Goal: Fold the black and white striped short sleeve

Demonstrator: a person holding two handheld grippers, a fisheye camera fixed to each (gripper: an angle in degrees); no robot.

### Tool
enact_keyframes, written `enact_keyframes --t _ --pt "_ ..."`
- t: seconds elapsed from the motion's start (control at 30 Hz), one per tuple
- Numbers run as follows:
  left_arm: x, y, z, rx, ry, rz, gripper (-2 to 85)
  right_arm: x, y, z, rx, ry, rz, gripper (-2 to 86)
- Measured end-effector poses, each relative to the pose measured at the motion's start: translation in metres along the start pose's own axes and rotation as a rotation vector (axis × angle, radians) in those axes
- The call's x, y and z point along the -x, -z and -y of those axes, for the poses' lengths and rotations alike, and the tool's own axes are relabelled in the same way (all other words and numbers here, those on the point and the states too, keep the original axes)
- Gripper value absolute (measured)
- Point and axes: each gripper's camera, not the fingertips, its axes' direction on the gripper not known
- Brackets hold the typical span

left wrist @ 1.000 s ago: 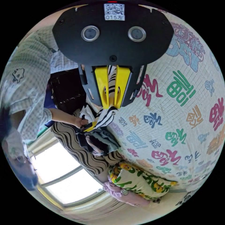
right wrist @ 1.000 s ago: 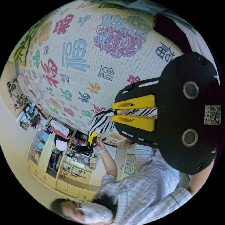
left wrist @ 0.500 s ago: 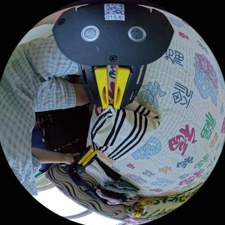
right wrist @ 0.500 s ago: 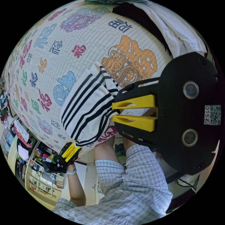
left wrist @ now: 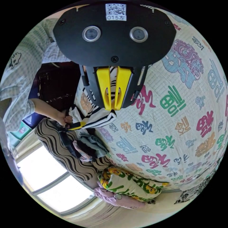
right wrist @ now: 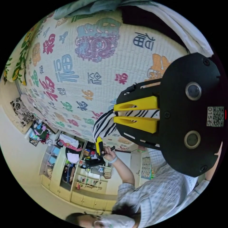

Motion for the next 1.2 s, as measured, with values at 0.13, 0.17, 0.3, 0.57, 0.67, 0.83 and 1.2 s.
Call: enact_keyframes --t 0.13,0.17,0.3,0.57,0.67,0.83,1.2 --pt "0.018 0.012 0.037 0.032 0.011 0.018 0.7 -0.008 -0.002 0.032 0.031 0.013 -0.037 4.0" --pt "0.011 0.023 0.045 0.013 -0.02 0.013 0.7 -0.006 0.003 0.039 0.024 0.032 -0.042 4.0" --pt "-0.018 0.079 0.057 -0.114 -0.101 -0.028 0.7 0.027 0.04 0.043 -0.066 0.149 -0.015 3.9" --pt "-0.088 0.141 -0.015 -0.091 -0.284 -0.124 0.6 0.077 0.036 -0.02 0.03 0.345 -0.043 3.8" --pt "-0.08 0.121 -0.058 -0.039 -0.185 -0.218 0.5 0.064 0.005 -0.047 0.099 0.283 -0.009 3.8" --pt "-0.069 0.075 -0.124 0.145 -0.008 -0.314 0.4 0.034 -0.057 -0.086 0.293 0.115 0.019 3.7" --pt "0.062 0.035 -0.084 0.132 0.264 -0.357 0.8 -0.06 -0.099 0.03 0.283 -0.056 0.043 3.4"
